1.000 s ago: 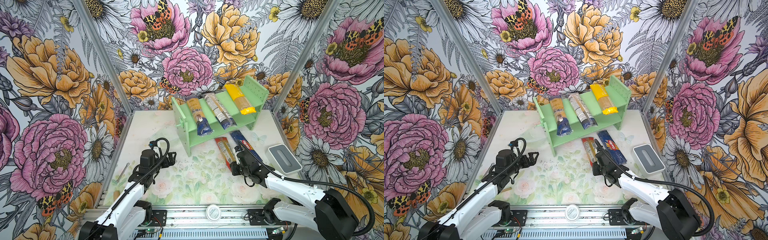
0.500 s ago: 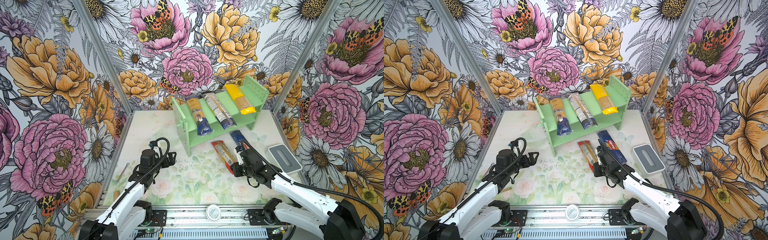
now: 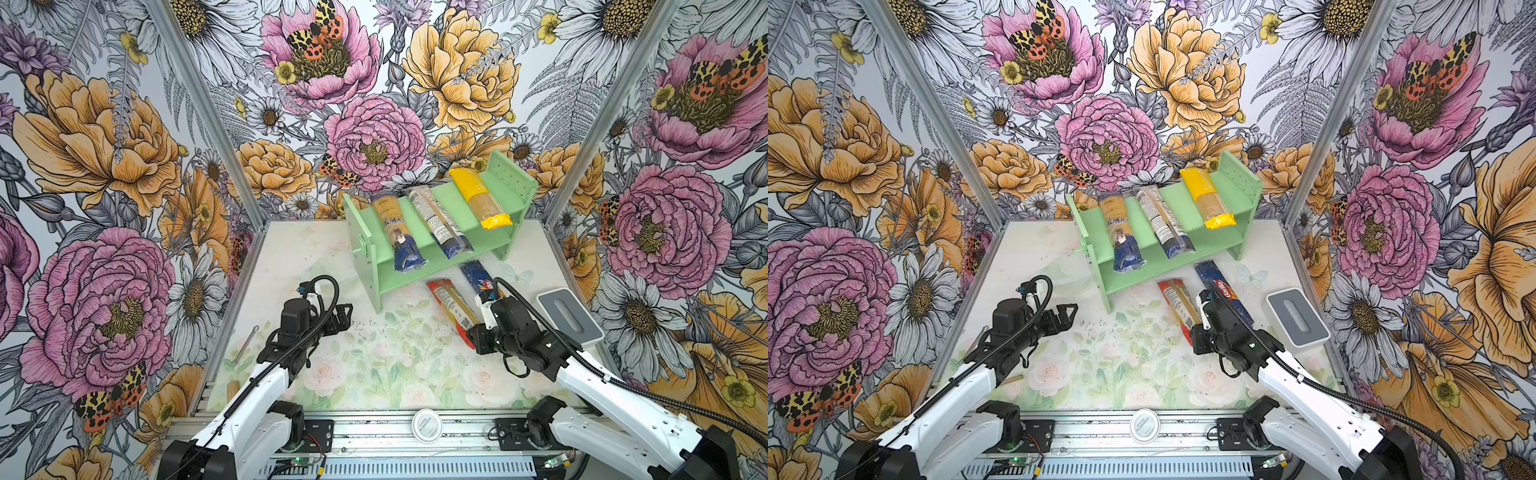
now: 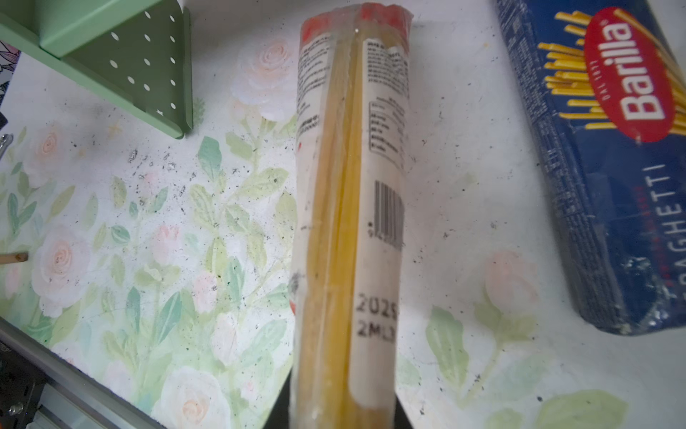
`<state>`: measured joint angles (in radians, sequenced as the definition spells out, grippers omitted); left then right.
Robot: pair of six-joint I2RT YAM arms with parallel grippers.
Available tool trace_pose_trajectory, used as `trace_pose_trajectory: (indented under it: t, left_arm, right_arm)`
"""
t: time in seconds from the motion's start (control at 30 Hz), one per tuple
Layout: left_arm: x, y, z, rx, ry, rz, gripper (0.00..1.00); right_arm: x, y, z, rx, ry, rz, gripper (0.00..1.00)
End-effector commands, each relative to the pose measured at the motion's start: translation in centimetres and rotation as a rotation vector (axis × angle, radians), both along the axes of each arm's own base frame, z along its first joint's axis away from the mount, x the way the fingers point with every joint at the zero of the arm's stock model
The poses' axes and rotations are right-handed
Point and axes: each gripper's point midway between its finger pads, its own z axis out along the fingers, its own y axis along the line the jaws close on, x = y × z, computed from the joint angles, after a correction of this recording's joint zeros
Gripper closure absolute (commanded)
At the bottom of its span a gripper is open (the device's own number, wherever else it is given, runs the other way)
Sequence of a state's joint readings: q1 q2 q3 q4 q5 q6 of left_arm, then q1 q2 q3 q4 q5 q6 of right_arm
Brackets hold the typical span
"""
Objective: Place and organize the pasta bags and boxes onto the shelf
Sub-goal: 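Raise the red-and-white bag upright and carry it toward the shelf's lower tier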
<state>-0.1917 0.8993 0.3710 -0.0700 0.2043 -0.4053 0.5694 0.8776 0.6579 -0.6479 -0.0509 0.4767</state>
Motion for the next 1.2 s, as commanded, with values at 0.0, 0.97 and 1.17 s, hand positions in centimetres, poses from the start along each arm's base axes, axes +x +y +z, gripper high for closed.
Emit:
trace_pose_trajectory:
  t: [0.0, 0.97, 1.17]
  left_arm:
    - [0.2, -0.1, 0.2, -0.024, -0.011, -0.004, 0.01]
    - [0.1, -0.2, 0.1, -0.028, -0.01, -0.006, 0.01]
    - [0.1, -0.2, 0.1, -0.031, -0.011, -0.008, 0.01]
  right_arm:
    - [2.4, 1.3, 7.3, 0.116, -0.226, 0.013, 1.0]
    - [-0.3, 1.4, 14.1, 0.225, -0.324, 0.094, 1.0]
    - [-0.1, 2.5, 15.1, 0.296, -0.383, 0.112, 1.0]
